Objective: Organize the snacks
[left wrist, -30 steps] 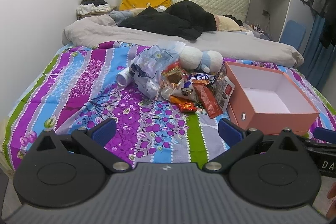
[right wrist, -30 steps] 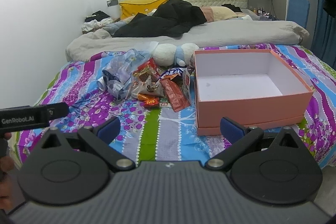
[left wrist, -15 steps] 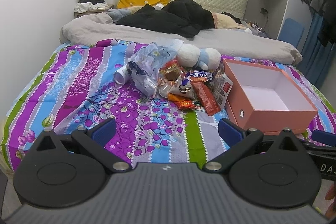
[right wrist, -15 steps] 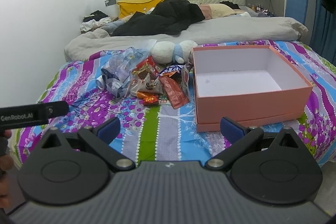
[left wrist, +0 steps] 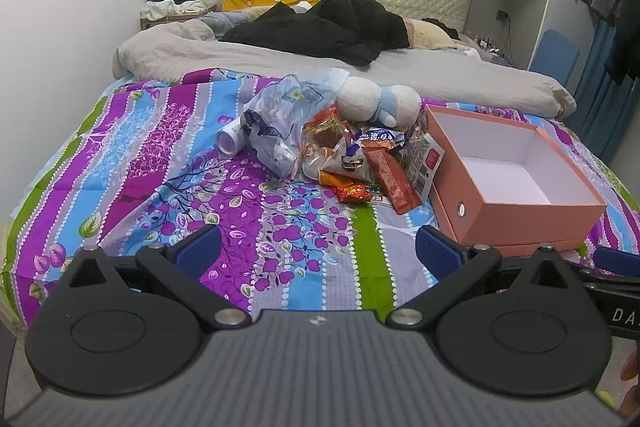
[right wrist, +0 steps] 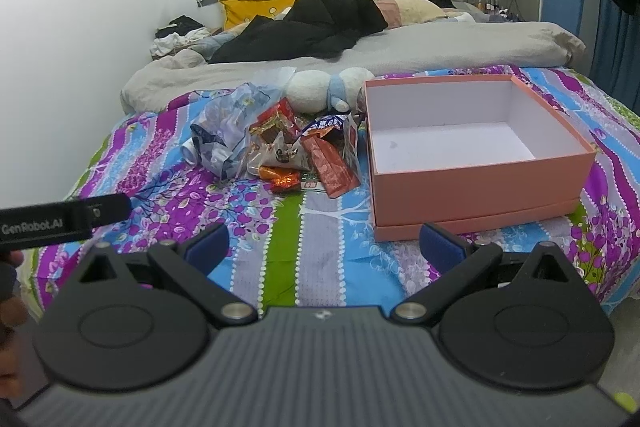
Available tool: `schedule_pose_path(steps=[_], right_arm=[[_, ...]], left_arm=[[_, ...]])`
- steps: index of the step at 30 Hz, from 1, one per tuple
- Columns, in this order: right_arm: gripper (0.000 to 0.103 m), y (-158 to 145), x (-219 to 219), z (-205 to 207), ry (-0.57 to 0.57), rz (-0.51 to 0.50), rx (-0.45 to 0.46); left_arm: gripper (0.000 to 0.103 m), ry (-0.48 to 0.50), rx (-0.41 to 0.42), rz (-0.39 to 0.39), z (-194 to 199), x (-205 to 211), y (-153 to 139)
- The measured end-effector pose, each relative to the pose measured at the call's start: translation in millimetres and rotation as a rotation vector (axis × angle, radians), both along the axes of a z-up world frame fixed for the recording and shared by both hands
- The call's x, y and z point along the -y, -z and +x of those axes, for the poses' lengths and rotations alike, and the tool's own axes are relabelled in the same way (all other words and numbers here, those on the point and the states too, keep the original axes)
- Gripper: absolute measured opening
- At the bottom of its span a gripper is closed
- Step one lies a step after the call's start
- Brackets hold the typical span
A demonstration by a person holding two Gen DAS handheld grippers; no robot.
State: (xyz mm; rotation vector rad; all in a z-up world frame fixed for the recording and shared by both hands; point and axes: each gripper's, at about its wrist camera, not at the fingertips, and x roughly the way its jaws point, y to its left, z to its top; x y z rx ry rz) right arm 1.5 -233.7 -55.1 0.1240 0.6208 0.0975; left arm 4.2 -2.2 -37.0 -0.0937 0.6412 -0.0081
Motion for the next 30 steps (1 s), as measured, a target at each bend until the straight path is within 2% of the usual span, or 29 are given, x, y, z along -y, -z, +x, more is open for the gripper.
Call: schedule_pose_path(steps=[20,30], right_arm=[[0.103,3,0,-1,0.002,0.014,0.002],[0.103,10,1,6,0.002,0.013,-0.009]], left_arm=[[0.103,0.007,-0.012,-0.007,1,2,4],[0.103,0.023,-0.046,-0.006,17,-2,17]])
